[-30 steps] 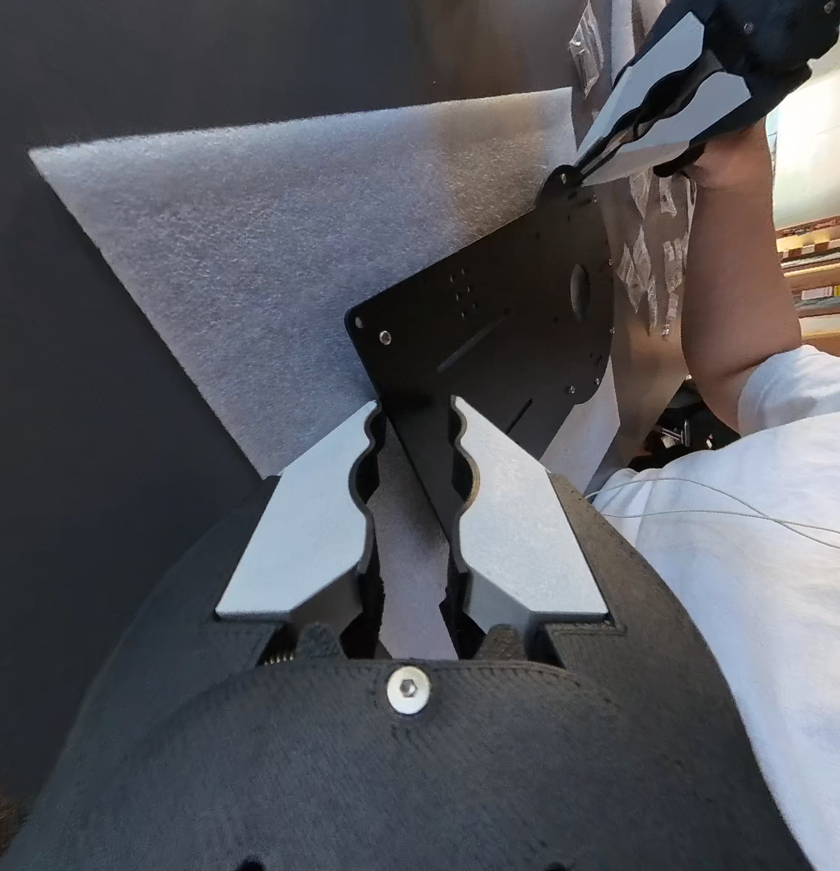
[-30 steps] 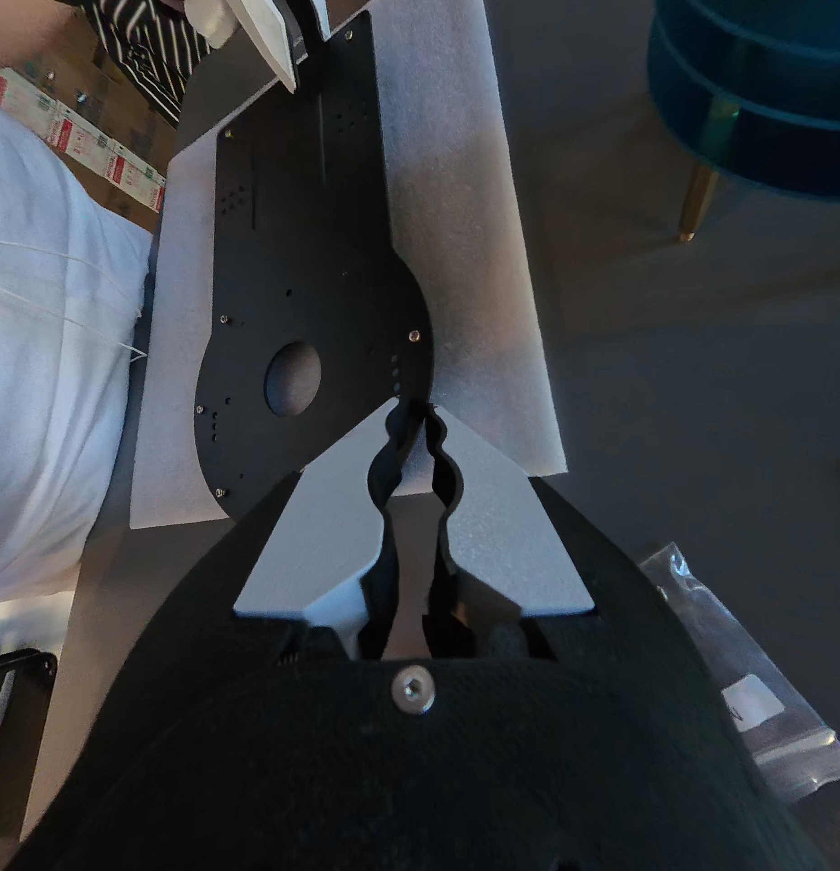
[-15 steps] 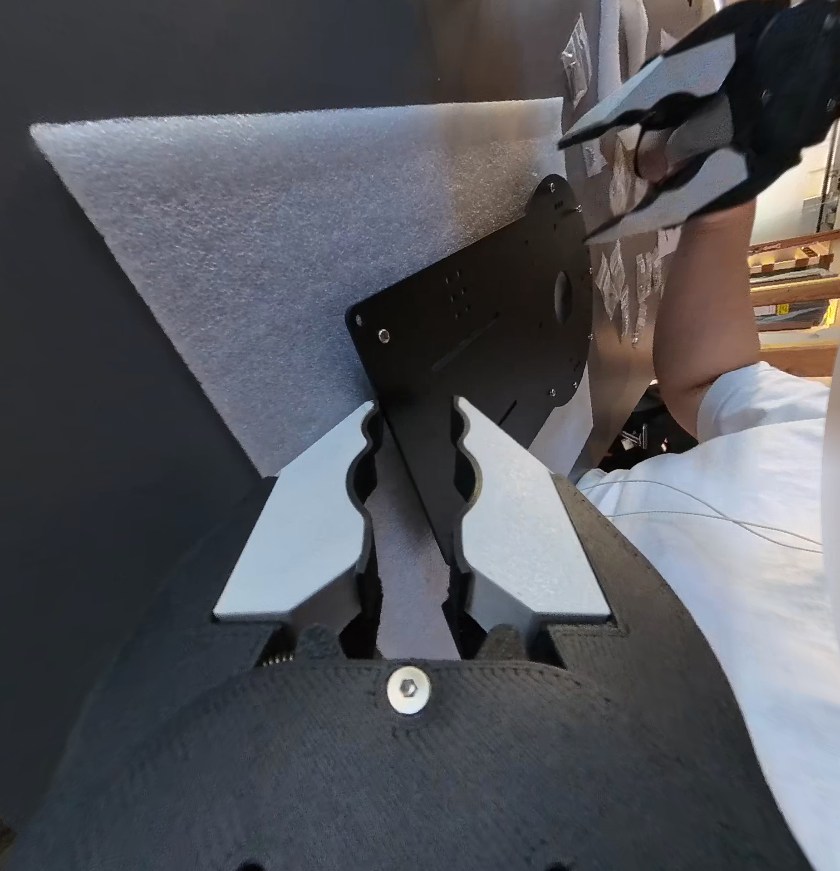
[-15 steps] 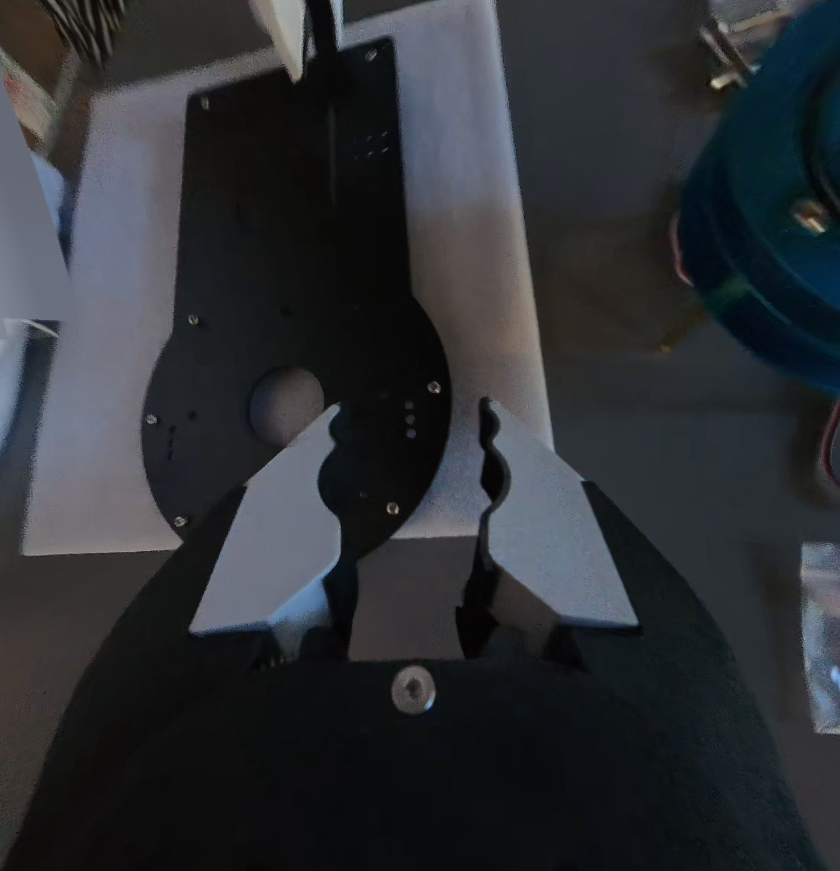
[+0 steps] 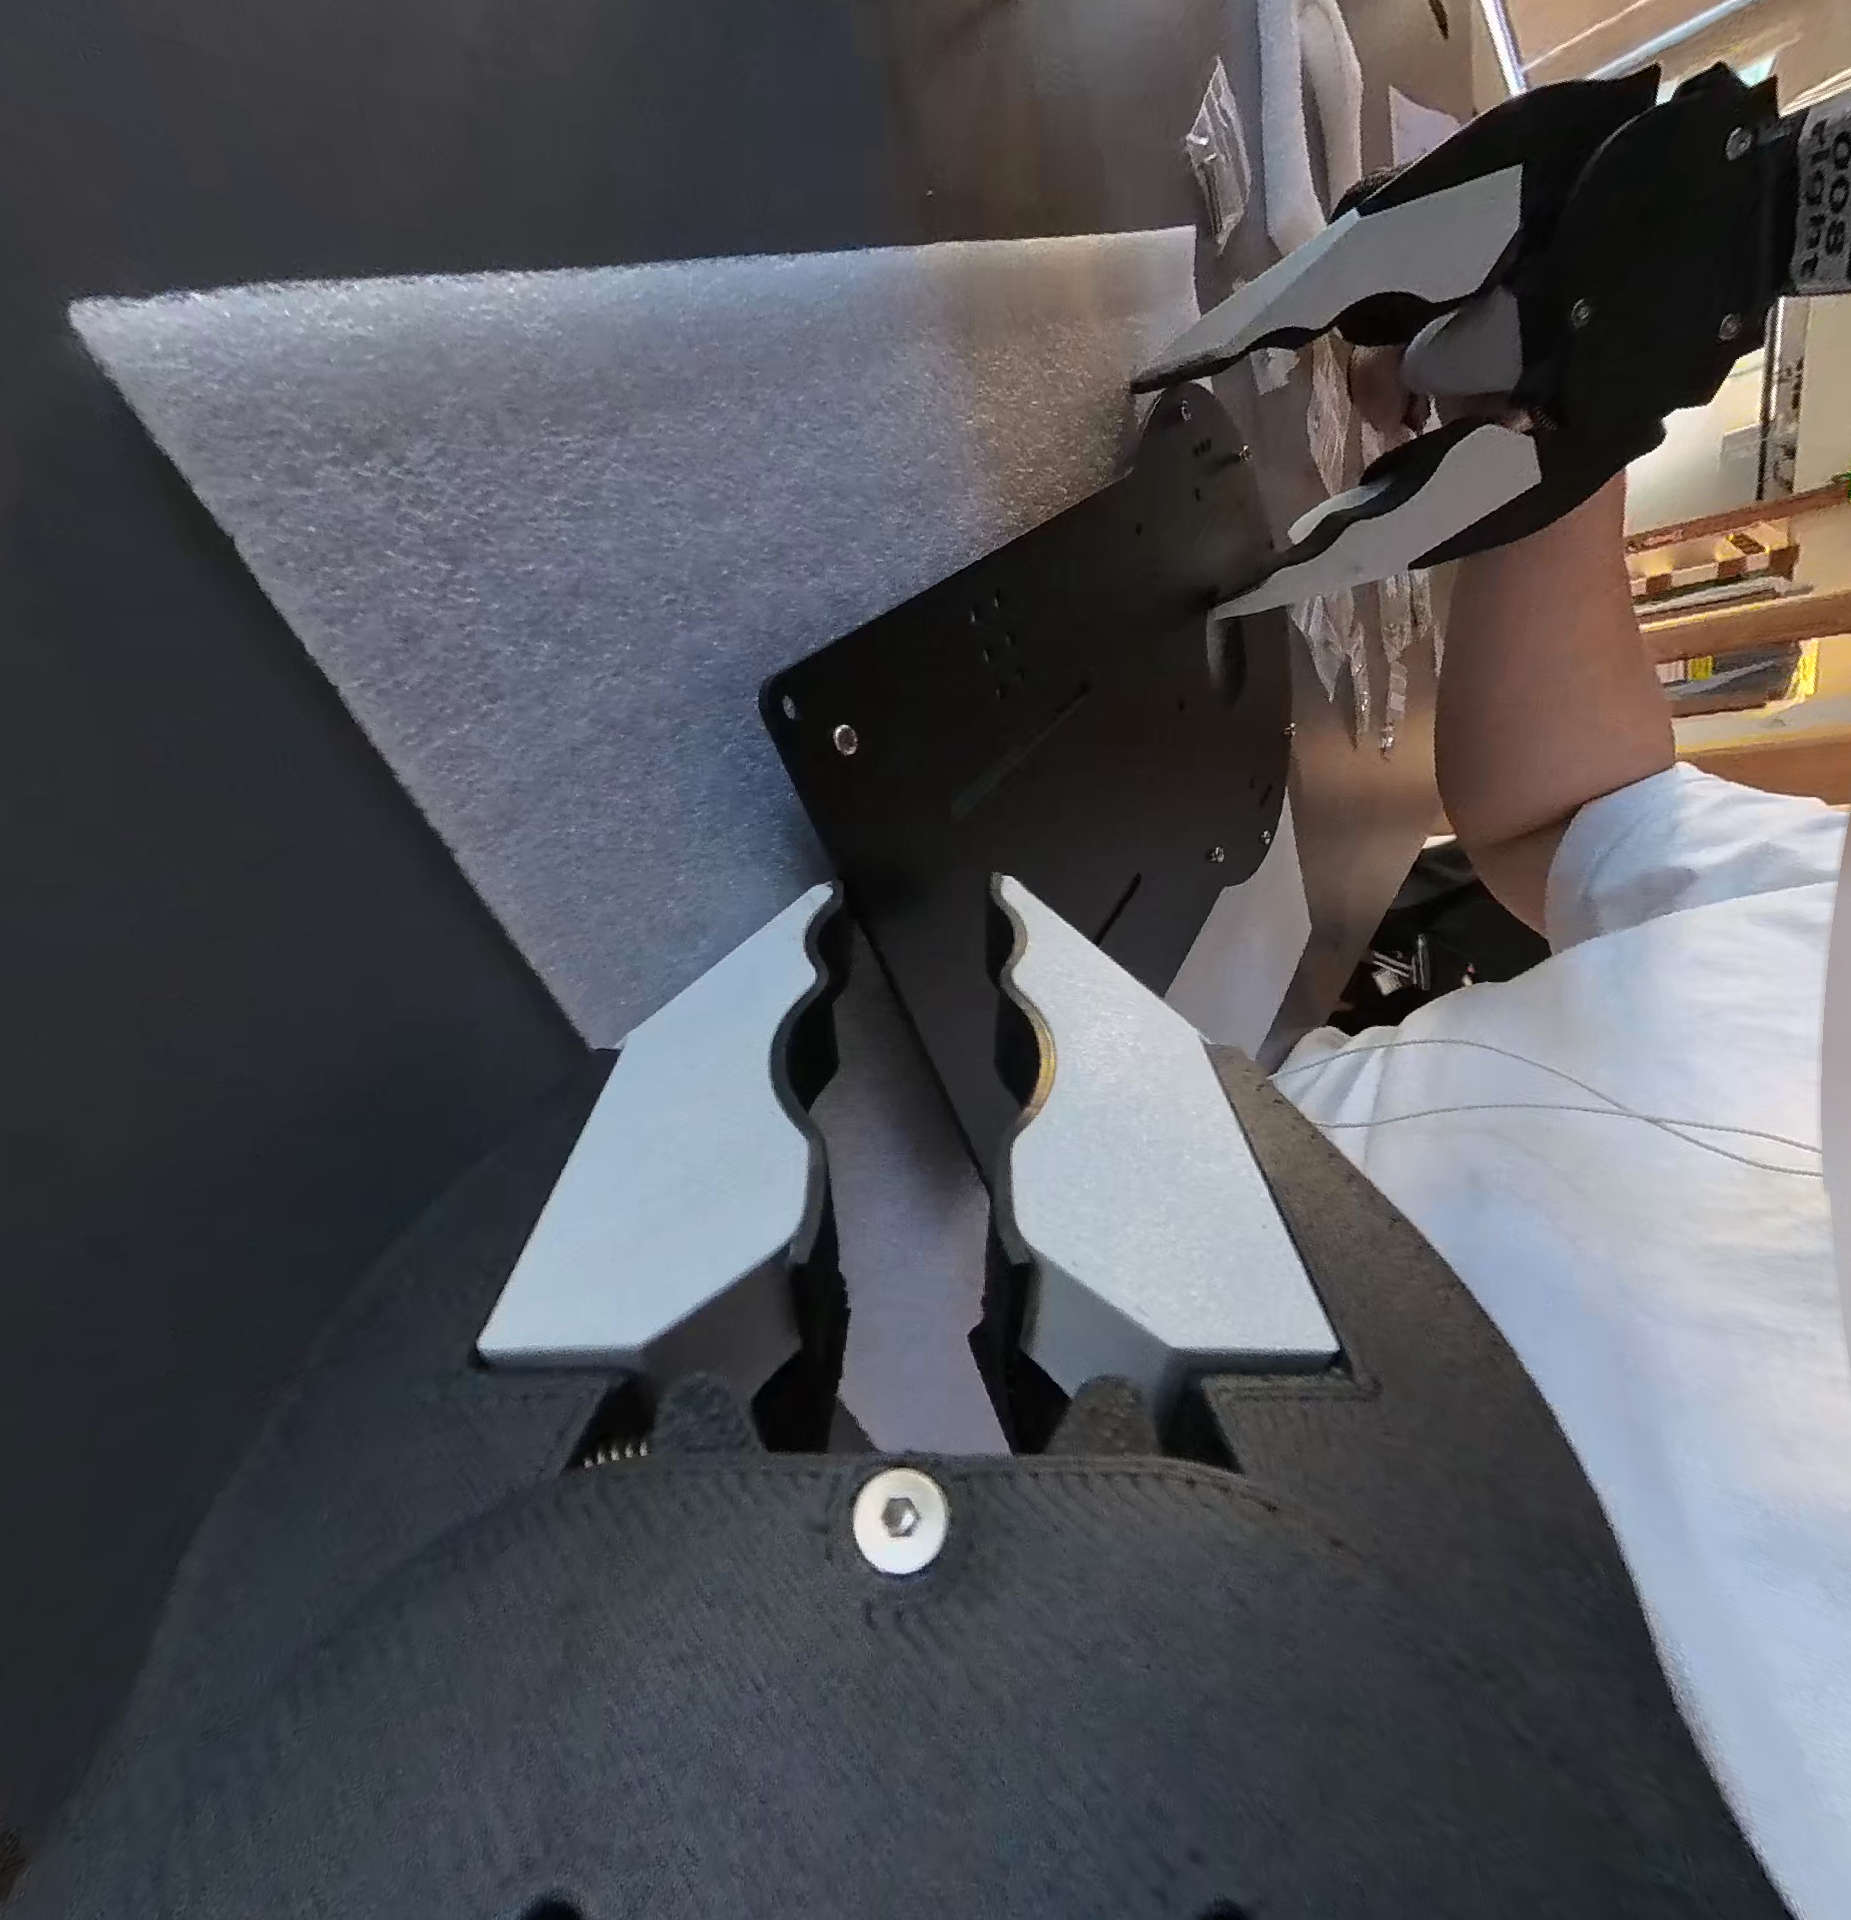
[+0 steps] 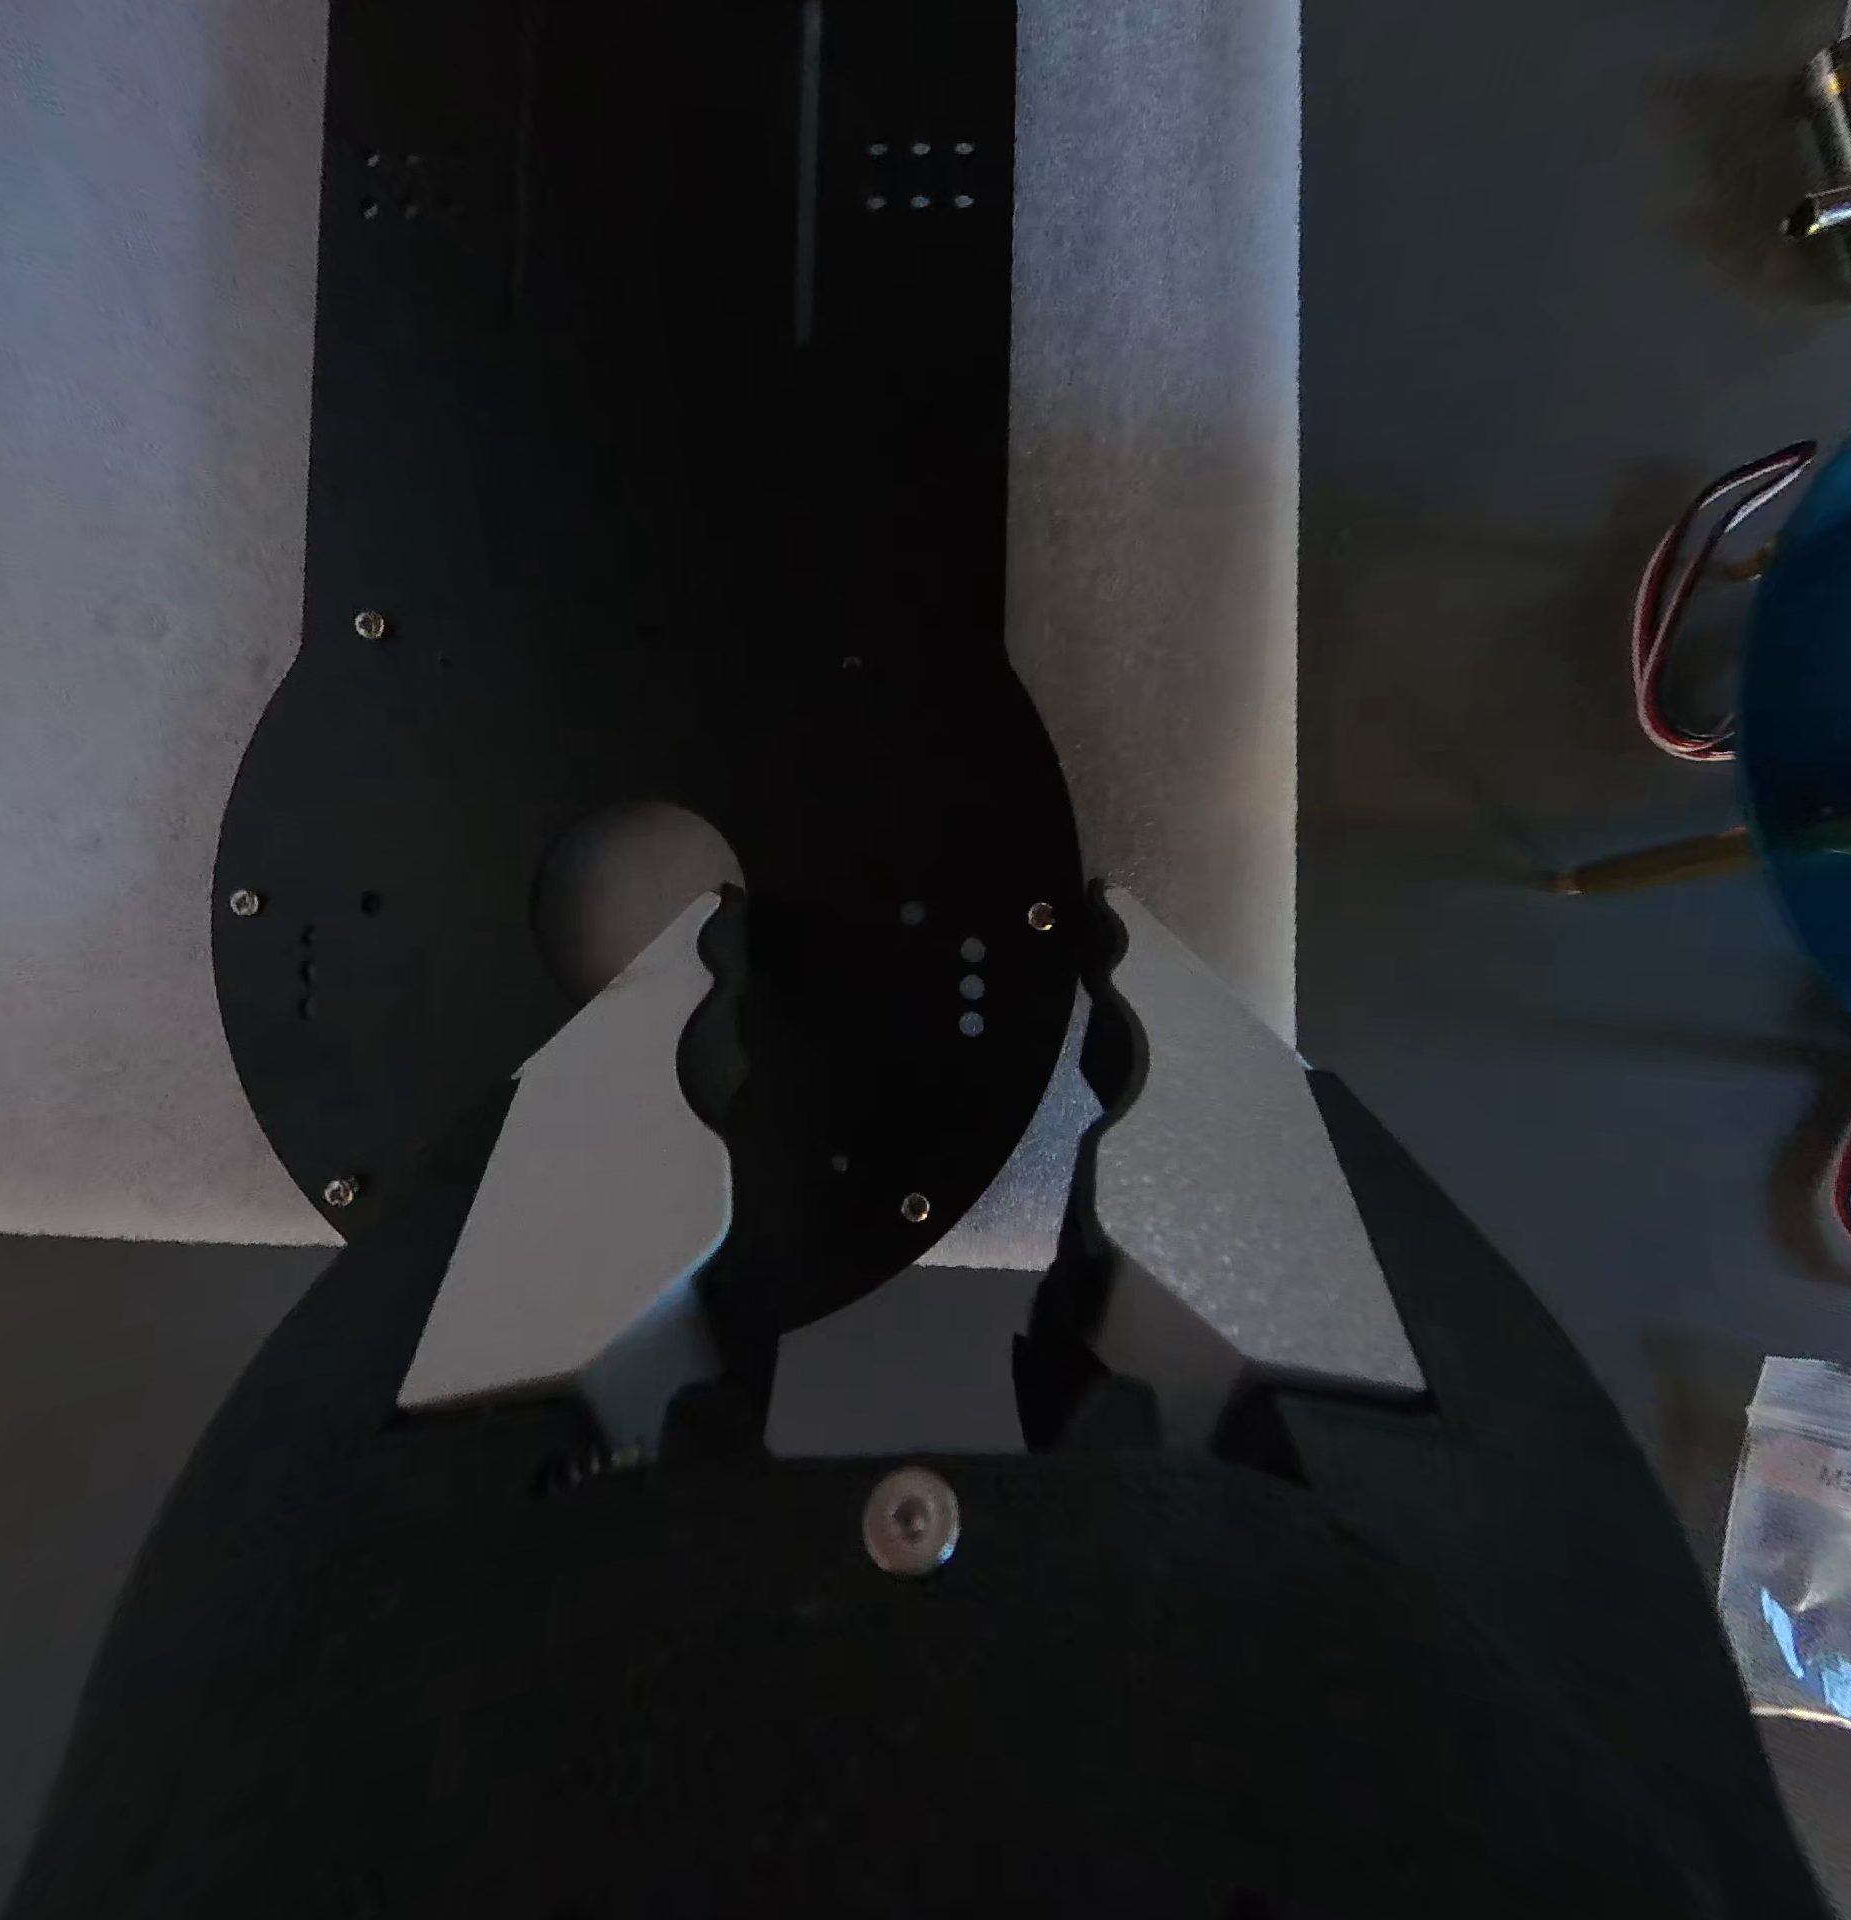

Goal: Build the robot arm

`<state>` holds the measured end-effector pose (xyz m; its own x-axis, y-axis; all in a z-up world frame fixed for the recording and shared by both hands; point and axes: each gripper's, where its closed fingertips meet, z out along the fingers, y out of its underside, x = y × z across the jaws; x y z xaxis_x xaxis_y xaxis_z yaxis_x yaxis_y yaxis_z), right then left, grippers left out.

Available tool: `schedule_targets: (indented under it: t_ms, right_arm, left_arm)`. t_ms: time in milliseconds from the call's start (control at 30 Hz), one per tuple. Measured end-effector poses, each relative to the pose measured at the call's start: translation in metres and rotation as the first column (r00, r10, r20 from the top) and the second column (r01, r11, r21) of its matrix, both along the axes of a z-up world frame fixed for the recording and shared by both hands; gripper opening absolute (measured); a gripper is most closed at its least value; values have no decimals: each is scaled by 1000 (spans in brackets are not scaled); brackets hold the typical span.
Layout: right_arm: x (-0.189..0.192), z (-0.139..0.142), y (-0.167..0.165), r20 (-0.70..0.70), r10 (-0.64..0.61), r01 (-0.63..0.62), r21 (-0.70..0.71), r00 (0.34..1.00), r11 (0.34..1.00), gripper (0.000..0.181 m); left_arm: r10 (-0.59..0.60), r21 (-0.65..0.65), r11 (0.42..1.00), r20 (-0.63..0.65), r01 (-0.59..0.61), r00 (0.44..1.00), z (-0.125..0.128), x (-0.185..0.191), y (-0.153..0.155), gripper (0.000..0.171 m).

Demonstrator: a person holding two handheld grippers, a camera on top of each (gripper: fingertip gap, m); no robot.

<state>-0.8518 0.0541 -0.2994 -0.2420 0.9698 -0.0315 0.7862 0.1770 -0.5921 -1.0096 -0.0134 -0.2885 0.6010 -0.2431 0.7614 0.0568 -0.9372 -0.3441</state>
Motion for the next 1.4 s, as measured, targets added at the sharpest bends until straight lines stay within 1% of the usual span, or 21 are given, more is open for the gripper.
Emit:
schedule_targets:
  t_ms: [100,267,500,600,667,733,800,900,1067,1300,1400]
  right_arm:
    - [-1,1,0,-3,-4,4,1,1000,1000,63]
    - [-2,1,-1,-28,-8,8,-12,1000,1000,63]
    - [-3,2,-2,-58,-9,9,-1,998,1000,63]
    - [-3,2,-2,-60,-7,8,7,998,1000,63]
    - [-3,2,-2,-63,-9,9,13,998,1000,62]
    - [-3,2,-2,-58,-9,10,19,998,1000,63]
    - [-4,2,-2,-55,-9,10,22,998,1000,62]
    - [-4,2,-1,-48,-6,7,25,999,1000,62]
    - [-5,2,-1,-41,-1,2,34,999,999,62]
    - [-5,3,-2,-46,-1,3,43,999,999,62]
    - [-5,3,-2,-43,3,-1,53,999,999,62]
  left_arm:
    - [4,-4,1000,3,-4,1000,0,0,-1,24]
    - [0,-34,999,25,1,1000,3,1,-3,30]
    - [-18,-153,988,17,20,1000,8,0,-6,43]
    - [-28,-171,985,-31,22,999,11,-7,-6,39]
    - [-3,-146,989,-23,0,1000,23,-12,0,34]
    - [12,-116,993,-39,-17,999,31,-20,5,34]
    - [22,-100,995,-88,-31,996,28,-30,7,36]
    - [55,-55,997,-59,-59,997,27,-34,14,38]
    - [37,-31,999,-136,-41,990,7,-35,12,47]
    - [63,-33,997,-85,-66,994,6,-36,14,44]
    - [65,-30,997,-85,-68,994,6,-36,14,43]
